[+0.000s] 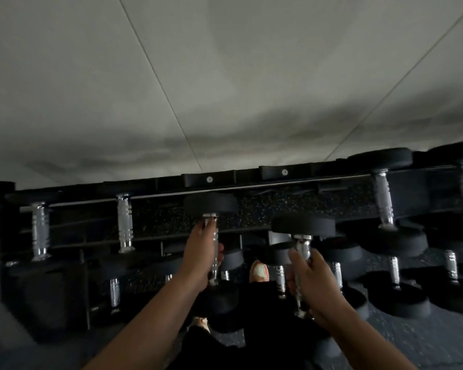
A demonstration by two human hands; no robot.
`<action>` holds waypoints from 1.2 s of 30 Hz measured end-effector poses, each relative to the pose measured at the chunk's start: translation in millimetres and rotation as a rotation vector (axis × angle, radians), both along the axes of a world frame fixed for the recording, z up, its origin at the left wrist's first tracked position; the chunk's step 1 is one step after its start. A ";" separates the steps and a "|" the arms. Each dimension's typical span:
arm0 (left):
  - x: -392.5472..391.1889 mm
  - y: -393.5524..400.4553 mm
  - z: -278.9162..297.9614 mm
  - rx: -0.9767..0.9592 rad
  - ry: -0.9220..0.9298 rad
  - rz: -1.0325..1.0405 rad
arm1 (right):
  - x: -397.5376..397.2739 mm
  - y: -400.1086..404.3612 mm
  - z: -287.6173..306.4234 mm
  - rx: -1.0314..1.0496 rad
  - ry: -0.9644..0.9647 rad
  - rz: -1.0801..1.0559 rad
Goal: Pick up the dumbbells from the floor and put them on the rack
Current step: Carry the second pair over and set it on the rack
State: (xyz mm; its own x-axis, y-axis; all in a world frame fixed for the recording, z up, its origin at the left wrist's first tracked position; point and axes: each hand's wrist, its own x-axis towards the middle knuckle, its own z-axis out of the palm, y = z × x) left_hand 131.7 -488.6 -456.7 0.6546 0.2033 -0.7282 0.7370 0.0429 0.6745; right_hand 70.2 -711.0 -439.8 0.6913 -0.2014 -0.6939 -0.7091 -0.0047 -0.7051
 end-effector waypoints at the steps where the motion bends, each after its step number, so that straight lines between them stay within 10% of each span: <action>1: 6.3 -3.7 -4.4 -0.002 -0.010 0.022 | 5.2 -4.9 -2.4 0.010 0.002 0.007; 22: 75.4 -19.6 -50.8 0.120 -0.127 0.133 | 63.5 -30.9 -31.5 -0.046 0.022 0.156; 36: 70.6 -19.6 -76.9 0.713 -0.285 0.014 | 133.9 -23.7 -35.4 -0.038 -0.009 0.108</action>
State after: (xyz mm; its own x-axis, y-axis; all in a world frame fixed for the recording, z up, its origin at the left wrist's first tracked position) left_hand 202.3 -508.3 -533.6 0.7913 0.5699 -0.2216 0.5332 -0.4657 0.7062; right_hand 204.1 -734.7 -475.2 0.7164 -0.1516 -0.6810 -0.6969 -0.1080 -0.7090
